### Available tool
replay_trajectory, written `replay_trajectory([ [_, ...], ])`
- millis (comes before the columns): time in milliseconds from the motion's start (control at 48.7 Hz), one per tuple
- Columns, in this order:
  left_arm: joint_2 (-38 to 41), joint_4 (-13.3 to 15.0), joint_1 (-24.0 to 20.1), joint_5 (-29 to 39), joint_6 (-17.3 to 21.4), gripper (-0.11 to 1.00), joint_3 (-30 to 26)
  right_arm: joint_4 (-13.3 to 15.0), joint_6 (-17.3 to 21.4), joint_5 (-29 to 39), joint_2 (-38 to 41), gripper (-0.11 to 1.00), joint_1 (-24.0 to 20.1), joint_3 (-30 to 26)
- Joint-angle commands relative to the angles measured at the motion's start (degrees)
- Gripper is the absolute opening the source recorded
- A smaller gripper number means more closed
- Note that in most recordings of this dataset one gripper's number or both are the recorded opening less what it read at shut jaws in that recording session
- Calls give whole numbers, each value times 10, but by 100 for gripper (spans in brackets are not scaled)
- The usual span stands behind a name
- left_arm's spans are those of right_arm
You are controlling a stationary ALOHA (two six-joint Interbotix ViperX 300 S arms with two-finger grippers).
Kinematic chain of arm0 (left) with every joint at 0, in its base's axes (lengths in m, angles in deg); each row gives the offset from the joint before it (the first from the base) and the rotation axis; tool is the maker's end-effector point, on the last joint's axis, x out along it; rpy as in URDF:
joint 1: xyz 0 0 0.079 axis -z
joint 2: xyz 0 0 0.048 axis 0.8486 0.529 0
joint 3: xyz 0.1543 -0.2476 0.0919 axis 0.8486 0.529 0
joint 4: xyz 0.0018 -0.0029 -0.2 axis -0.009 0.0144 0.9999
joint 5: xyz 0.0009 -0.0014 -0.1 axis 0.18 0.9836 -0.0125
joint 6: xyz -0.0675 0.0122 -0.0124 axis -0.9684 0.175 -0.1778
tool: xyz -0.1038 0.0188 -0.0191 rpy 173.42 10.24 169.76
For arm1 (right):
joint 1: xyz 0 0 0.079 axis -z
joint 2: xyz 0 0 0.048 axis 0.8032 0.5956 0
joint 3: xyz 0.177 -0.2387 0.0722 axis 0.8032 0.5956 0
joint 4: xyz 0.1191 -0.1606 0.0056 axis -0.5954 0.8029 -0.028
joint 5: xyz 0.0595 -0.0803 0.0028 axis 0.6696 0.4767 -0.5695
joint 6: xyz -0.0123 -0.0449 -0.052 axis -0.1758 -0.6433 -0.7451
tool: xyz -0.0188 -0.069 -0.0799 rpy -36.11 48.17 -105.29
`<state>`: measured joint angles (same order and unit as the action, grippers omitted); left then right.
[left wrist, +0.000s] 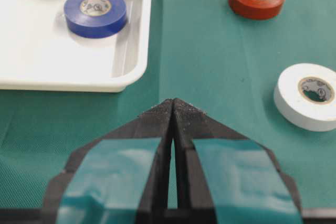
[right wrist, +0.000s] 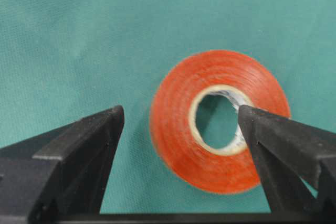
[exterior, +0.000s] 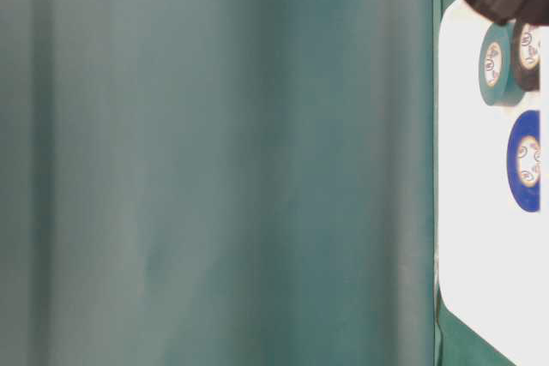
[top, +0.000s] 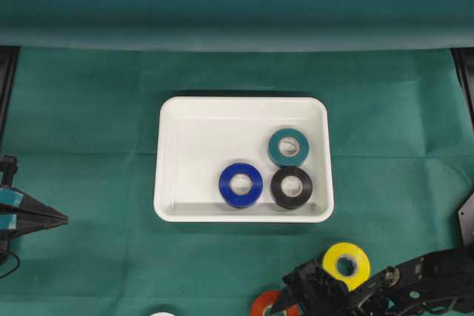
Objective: Put the tape into the white case with the right arm.
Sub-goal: 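Lower the right gripper onto the red tape roll and grasp it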
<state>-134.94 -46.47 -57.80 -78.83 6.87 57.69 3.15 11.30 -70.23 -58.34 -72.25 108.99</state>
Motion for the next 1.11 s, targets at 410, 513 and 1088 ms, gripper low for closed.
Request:
replay_trajectory([
  [410, 4, 1, -2, -5, 0, 0, -7, 1, 2, -23, 32, 64, -3, -19],
  [513, 4, 1, -1, -5, 0, 0, -7, 1, 2, -20, 32, 64, -2, -19],
  [1088, 4, 1, -1, -5, 0, 0, -6, 1, 3, 4, 23, 3, 4, -33],
])
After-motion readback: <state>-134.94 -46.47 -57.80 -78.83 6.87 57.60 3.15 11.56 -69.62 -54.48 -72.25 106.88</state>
